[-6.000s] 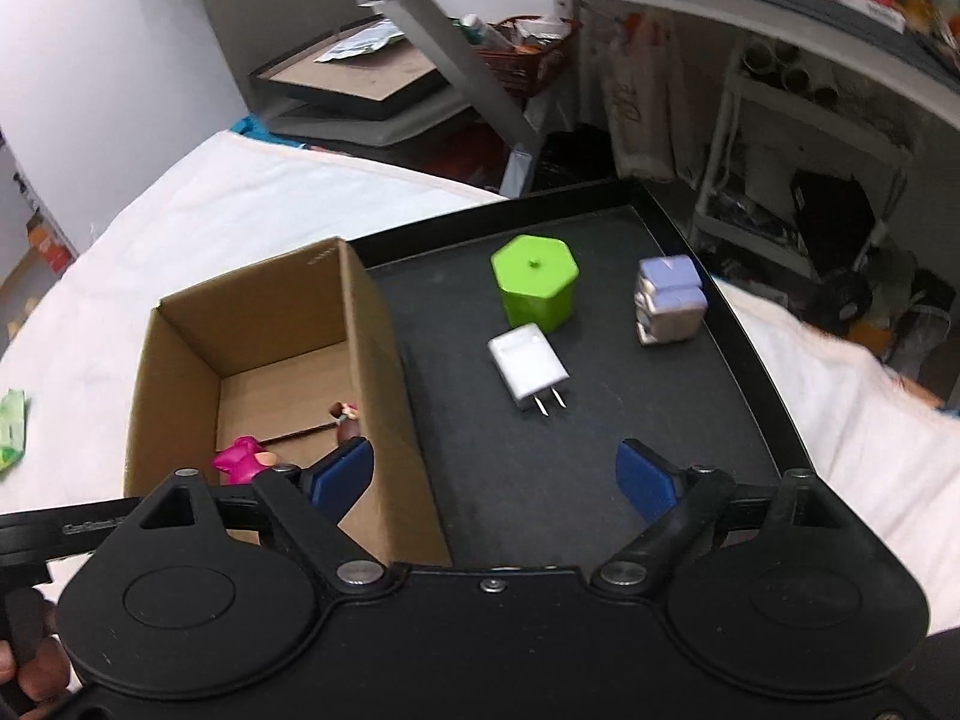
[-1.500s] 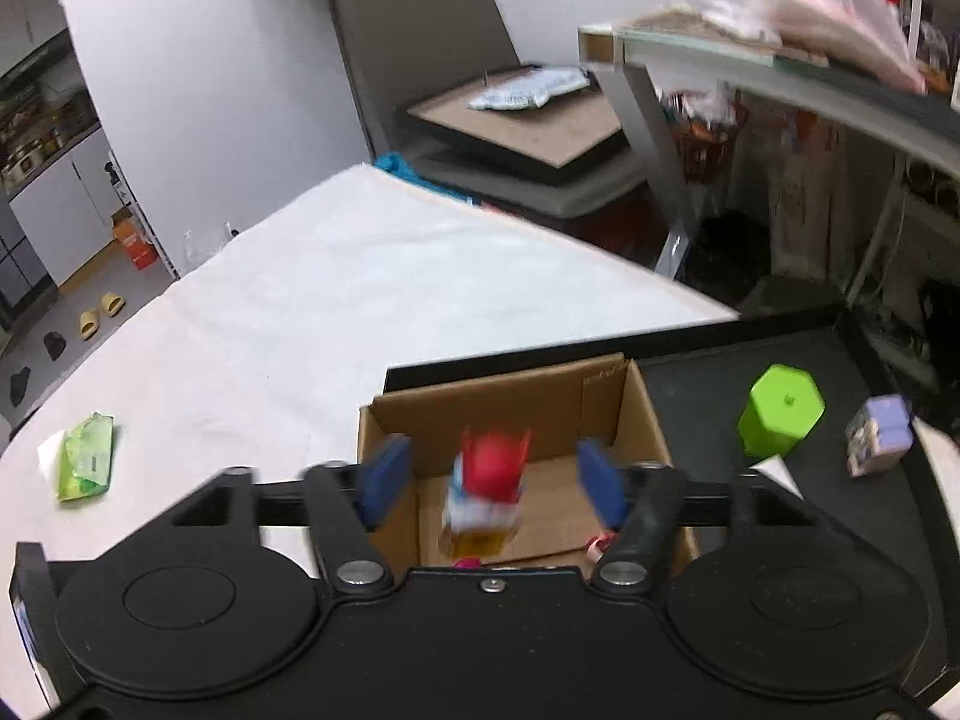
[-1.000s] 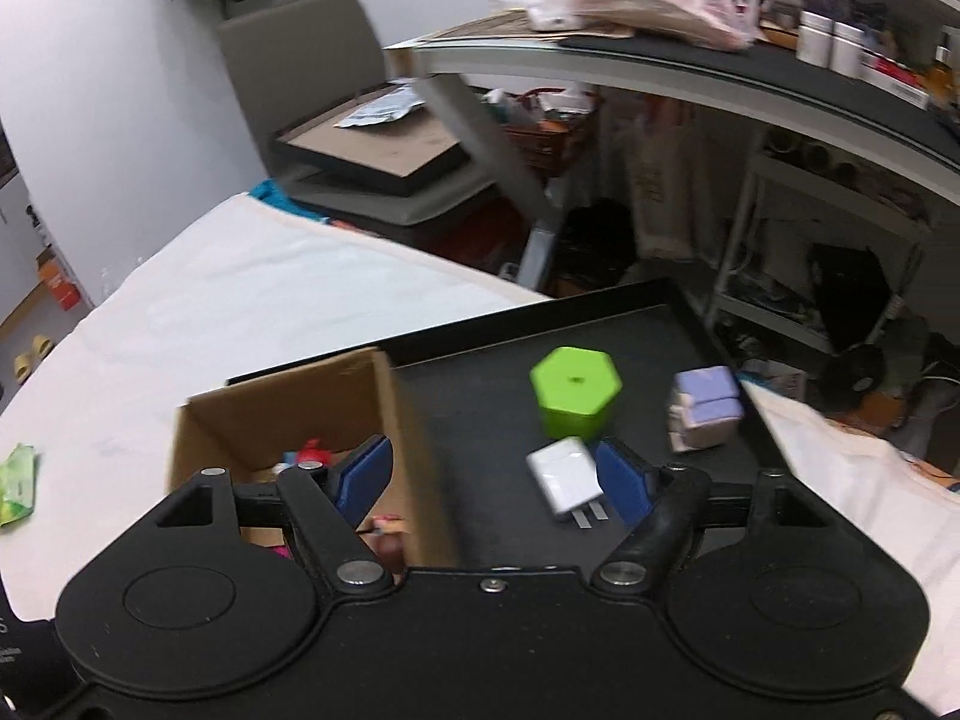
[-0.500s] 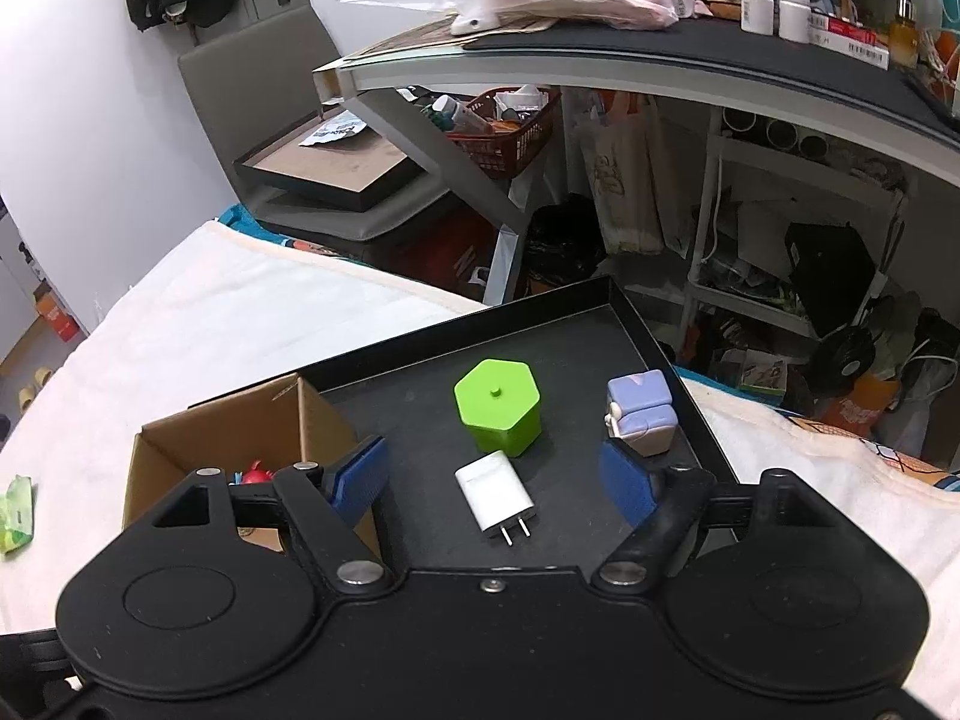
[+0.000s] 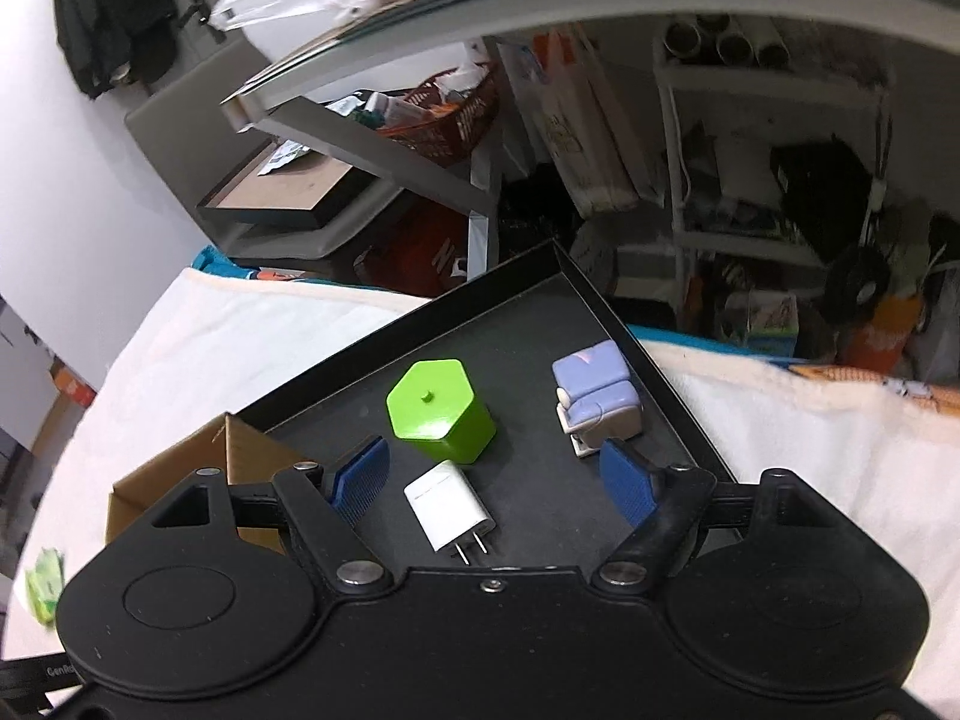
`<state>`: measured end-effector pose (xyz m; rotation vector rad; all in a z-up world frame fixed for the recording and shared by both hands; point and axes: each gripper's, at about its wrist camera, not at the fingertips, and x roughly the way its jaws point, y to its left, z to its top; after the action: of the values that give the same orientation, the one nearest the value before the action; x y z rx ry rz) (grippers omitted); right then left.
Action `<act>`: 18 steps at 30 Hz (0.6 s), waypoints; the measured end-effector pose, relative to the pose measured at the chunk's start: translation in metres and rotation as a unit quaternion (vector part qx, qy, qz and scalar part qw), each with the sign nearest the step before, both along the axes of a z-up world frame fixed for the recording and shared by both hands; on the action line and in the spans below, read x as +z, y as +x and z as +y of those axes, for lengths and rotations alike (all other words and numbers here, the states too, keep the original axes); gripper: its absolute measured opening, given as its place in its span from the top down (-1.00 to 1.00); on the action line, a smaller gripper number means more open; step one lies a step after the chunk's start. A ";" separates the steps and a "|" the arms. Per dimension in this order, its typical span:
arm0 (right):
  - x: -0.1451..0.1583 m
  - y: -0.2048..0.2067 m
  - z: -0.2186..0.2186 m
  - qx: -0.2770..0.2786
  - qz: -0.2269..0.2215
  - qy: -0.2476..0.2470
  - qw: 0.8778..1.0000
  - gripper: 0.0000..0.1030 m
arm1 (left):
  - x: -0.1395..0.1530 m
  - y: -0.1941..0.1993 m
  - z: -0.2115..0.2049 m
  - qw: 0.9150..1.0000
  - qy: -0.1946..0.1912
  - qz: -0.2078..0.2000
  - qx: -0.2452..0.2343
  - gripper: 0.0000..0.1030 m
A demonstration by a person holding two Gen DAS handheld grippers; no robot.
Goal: Organize rigid objects
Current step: 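Move the right gripper to the lavender cube figure and close on it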
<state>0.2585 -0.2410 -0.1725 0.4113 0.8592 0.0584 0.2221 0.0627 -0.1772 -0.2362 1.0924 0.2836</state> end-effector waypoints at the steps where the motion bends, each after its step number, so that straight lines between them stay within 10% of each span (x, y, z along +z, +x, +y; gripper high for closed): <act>1: -0.001 0.002 -0.002 0.000 0.000 0.006 1.000 -0.49 | 0.000 0.001 -0.001 1.000 0.001 0.001 0.002 0.15; 18: -0.039 0.038 -0.003 0.011 0.016 -0.068 0.998 -0.47 | -0.008 0.024 -0.023 0.997 0.058 0.037 0.020 -0.02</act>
<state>0.2965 -0.2437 -0.2114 0.2761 0.8934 0.0134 0.2464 0.0395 -0.1851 -0.1448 1.1403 0.3939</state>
